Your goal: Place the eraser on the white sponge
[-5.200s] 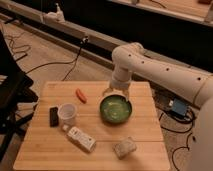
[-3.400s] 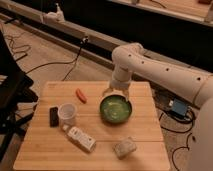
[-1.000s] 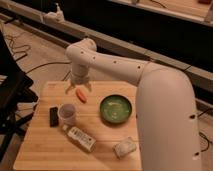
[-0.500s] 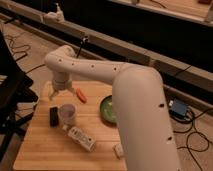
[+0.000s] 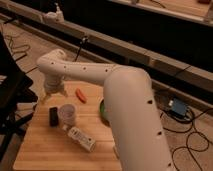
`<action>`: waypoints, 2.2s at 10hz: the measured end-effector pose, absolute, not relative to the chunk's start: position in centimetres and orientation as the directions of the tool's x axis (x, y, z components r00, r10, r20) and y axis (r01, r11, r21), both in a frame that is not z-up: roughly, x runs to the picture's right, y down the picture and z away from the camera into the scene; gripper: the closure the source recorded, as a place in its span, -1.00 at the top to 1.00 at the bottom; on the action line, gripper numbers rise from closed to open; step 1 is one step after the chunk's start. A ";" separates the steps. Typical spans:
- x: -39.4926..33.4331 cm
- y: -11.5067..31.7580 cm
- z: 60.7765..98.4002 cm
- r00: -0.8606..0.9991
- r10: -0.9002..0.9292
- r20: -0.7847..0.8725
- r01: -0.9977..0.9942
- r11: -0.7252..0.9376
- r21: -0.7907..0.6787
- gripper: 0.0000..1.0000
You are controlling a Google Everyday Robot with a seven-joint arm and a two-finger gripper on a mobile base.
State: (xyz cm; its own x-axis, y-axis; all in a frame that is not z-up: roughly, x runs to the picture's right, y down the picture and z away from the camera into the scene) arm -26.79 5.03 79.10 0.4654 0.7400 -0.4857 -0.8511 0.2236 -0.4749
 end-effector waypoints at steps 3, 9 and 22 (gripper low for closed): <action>-26.9 5.9 80.5 0.460 0.734 -0.499 -0.861 0.232 -0.452 0.50; -31.9 11.4 83.7 0.519 0.680 -0.519 -0.824 0.236 -0.514 0.50; -31.4 16.0 87.9 0.519 0.614 -0.595 -0.840 0.236 -0.489 -0.66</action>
State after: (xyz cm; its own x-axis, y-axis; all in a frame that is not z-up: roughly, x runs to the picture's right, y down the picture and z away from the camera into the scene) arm -31.42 15.99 87.94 0.5193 0.6139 -0.5945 -0.8395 0.2365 -0.4892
